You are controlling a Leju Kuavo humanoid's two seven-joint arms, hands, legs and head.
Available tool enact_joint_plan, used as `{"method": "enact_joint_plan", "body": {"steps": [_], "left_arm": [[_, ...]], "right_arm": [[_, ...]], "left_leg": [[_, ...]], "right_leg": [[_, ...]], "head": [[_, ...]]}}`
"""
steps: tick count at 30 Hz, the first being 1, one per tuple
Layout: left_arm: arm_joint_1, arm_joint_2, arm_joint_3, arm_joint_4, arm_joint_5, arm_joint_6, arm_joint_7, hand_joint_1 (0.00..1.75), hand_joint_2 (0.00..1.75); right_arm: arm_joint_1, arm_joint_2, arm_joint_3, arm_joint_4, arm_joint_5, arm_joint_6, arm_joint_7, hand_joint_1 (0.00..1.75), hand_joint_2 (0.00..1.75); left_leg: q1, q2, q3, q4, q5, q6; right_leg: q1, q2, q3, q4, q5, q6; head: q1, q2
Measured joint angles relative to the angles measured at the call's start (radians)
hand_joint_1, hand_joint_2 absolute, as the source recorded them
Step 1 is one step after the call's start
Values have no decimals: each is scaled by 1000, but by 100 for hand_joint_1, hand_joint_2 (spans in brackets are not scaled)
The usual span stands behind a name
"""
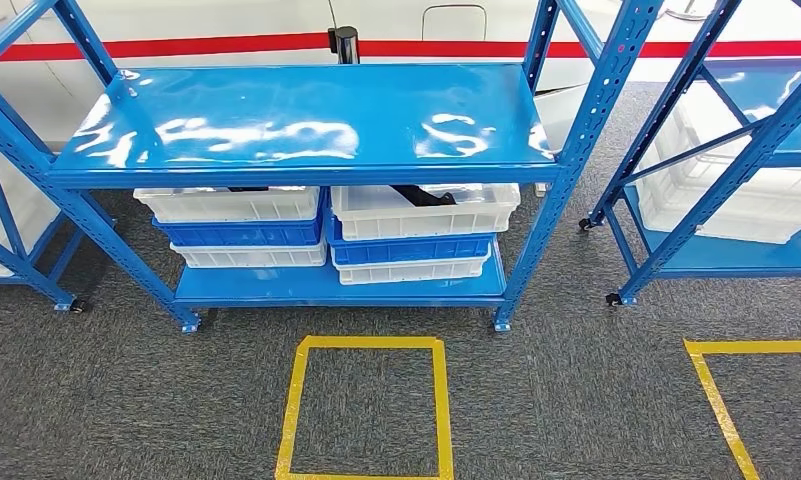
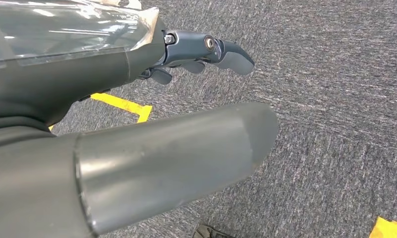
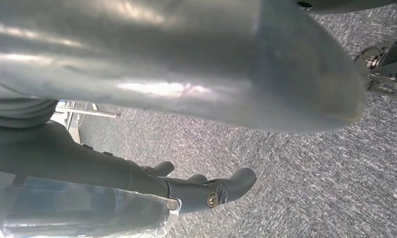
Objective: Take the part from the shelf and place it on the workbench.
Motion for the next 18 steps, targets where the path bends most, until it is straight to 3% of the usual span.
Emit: {"method": "enact_joint_plan", "body": {"steps": [2, 3, 7, 11, 15, 18], "left_arm": [[0, 0, 0, 0, 0, -1, -1, 0, 175], [0, 0, 0, 0, 1, -2, -2, 0, 175], [0, 0, 0, 0, 3, -12, -10, 0, 175], [4, 3, -14, -1, 24, -40, -13, 0, 175], [21, 15, -84, -9, 101, -72, 3, 0, 0], [34, 24, -138, -17, 155, -90, 17, 0, 0]], "right_arm": [[0, 0, 0, 0, 0, 0, 0, 0, 0], [0, 0, 0, 0, 0, 0, 0, 0, 0], [0, 0, 0, 0, 0, 0, 0, 0, 175], [3, -1, 0, 0, -6, 0, -1, 0, 175], [15, -3, 0, -6, -40, 9, -15, 0, 0], [25, -5, 0, -12, -64, 17, -25, 0, 0]], "left_leg": [[0, 0, 0, 0, 0, 0], [0, 0, 0, 0, 0, 0], [0, 0, 0, 0, 0, 0], [0, 0, 0, 0, 0, 0], [0, 0, 0, 0, 0, 0], [0, 0, -1, 0, 0, 0]], "right_leg": [[0, 0, 0, 0, 0, 0], [0, 0, 0, 0, 0, 0], [0, 0, 0, 0, 0, 0], [0, 0, 0, 0, 0, 0], [0, 0, 0, 0, 0, 0], [0, 0, 0, 0, 0, 0]], "head": [[0, 0], [0, 0], [0, 0], [0, 0], [0, 0], [0, 0]]}}
